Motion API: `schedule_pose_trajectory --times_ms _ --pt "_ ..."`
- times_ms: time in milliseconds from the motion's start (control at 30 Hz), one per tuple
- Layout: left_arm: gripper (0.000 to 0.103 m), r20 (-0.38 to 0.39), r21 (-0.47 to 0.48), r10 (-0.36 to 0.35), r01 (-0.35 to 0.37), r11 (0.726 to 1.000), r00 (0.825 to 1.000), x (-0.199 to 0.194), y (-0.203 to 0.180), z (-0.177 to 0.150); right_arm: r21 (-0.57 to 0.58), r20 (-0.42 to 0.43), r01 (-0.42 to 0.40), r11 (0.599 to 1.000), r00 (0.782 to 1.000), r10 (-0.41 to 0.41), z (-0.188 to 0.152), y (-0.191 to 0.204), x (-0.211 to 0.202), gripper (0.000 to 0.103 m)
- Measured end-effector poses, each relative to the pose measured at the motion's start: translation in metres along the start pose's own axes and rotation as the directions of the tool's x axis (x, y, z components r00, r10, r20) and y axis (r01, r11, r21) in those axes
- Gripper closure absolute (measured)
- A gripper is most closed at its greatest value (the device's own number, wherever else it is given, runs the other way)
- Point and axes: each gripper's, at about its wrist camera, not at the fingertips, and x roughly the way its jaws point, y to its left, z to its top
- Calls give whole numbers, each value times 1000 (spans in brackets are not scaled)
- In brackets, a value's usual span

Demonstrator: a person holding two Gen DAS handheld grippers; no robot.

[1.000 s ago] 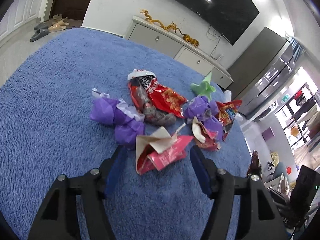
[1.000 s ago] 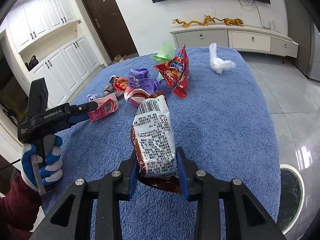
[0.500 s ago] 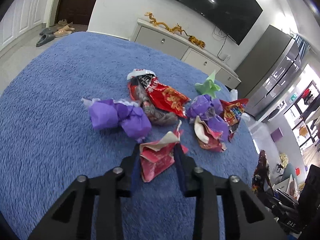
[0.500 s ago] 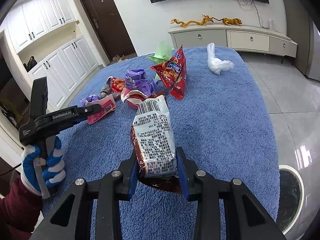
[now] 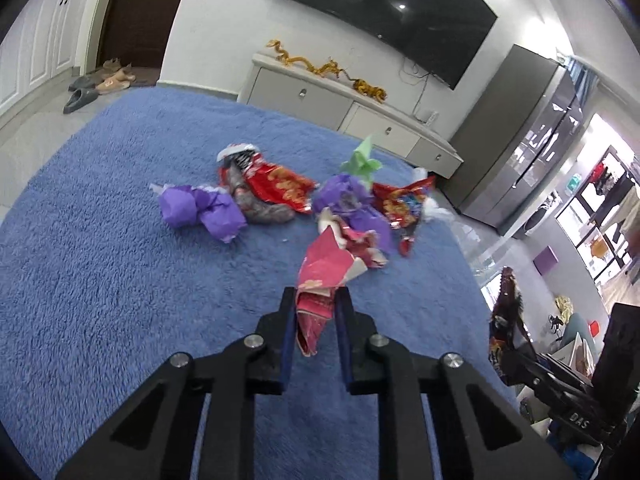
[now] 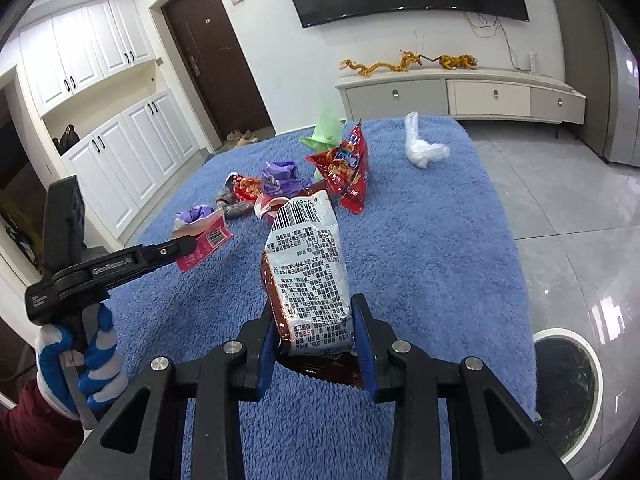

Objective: Collect trash
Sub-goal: 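Carry both items over the bin and open both tools to drop them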

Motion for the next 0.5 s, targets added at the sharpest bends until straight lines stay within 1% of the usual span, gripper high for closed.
schedule_pose_trajectory --times_ms 167,300,400,500 --pt "86 19 53 -47 46 998 999 -19 -29 0 31 41 29 999 999 -30 -3 -9 -21 71" --pt "86 17 101 -94 91 991 995 -27 -57 -1 62 82 70 996 994 -75 -6 -25 -43 71" --pt "86 0 159 -134 132 978 991 -27 -86 -2 92 111 115 989 986 -125 -12 -41 -61 71" --pt "86 -37 226 -173 177 958 984 -18 -123 -2 129 133 173 976 973 -190 -18 -62 -79 71"
